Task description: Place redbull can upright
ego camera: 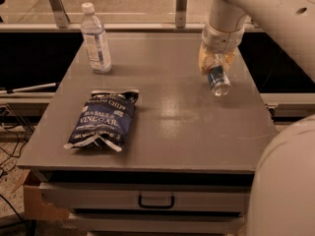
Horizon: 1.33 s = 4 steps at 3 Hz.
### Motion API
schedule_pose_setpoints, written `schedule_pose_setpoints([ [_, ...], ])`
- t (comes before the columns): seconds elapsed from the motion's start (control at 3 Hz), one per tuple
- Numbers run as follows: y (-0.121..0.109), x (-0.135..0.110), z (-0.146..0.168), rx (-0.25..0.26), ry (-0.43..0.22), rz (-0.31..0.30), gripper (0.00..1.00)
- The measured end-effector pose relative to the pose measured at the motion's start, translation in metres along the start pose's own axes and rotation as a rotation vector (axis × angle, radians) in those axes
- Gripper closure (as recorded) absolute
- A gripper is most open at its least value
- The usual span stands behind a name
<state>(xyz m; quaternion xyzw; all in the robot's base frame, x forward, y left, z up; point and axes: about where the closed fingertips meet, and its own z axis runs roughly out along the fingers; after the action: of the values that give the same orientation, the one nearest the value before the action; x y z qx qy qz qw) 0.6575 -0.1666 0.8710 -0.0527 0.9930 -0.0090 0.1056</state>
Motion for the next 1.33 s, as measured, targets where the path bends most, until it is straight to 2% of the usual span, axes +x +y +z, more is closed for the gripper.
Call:
schedule_pose_setpoints([
  [0.33, 0.003, -0.002, -0.025, -0.028, -0.106, -0.092, 1.00],
  [0.67, 0.019, 0.000, -0.047, -0.127, -0.299, -0.267, 1.00],
  [1.0, 0.028, -0.003, -0.060, -0.199, -0.441, -0.373, 1.00],
  [1.33, 0.032, -0.005, -0.068, -0.272, -0.524, -0.430, 1.00],
])
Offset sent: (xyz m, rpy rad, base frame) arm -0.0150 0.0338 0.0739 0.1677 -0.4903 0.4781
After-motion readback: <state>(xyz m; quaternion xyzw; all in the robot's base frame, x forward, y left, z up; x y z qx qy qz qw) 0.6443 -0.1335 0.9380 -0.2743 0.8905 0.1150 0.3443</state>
